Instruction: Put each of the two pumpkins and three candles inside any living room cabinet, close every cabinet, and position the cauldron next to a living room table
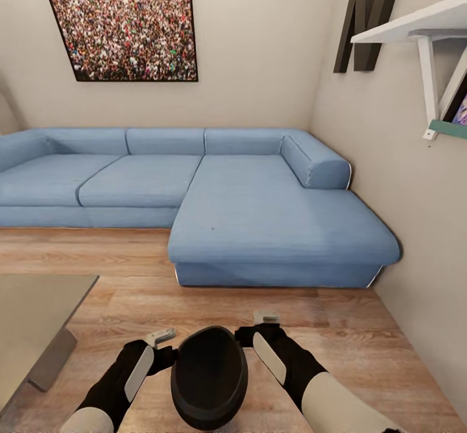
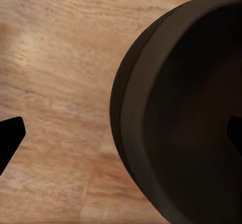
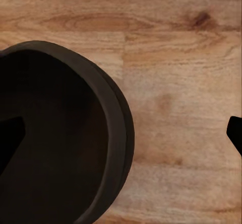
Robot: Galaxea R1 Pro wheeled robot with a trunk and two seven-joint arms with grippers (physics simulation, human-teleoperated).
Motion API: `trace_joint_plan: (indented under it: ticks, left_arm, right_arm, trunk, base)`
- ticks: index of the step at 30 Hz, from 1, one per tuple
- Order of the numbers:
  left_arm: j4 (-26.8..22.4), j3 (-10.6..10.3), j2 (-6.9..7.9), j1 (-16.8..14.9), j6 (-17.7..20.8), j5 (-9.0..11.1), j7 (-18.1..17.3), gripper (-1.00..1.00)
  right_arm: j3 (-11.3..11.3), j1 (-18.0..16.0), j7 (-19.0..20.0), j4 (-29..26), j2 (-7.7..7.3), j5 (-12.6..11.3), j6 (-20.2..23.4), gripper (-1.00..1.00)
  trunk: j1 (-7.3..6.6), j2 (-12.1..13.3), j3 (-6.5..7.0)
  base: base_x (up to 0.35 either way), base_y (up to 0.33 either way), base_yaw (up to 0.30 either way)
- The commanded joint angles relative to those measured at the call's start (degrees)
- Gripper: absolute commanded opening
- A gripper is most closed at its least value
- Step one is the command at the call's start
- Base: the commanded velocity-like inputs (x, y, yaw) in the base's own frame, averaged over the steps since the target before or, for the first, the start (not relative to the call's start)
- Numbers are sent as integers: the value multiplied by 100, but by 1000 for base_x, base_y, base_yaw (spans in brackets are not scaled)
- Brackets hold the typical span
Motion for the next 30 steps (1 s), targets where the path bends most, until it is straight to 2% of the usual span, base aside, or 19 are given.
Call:
trace_joint_plan:
  ticks: [1, 10, 21, 30]
  left_arm:
    - [-14, -5, -18, -9, 29, -2, -1, 100]
    - [38, -32, -115, -28, -225, -12, 6, 100]
    - [40, -32, -156, -25, -253, -21, 6, 100]
    - [40, -39, -159, -24, -253, -30, 6, 100]
  right_arm:
    - [1, -20, 1, -2, 0, 0, 1, 100]
    - [-2, -76, -12, -64, 0, 12, 312, 100]
    - [-5, -78, -14, -46, 0, -24, 345, 100]
    - [-5, -78, -13, -30, 0, -14, 242, 100]
  trunk:
    - [23, -42, -19]
    - [220, -403, -180]
    - [460, -840, -378]
    - [483, -852, -577]
  base:
    - [0, 0, 0]
    - [0, 0, 0]
    - [0, 0, 0]
    - [0, 0, 0]
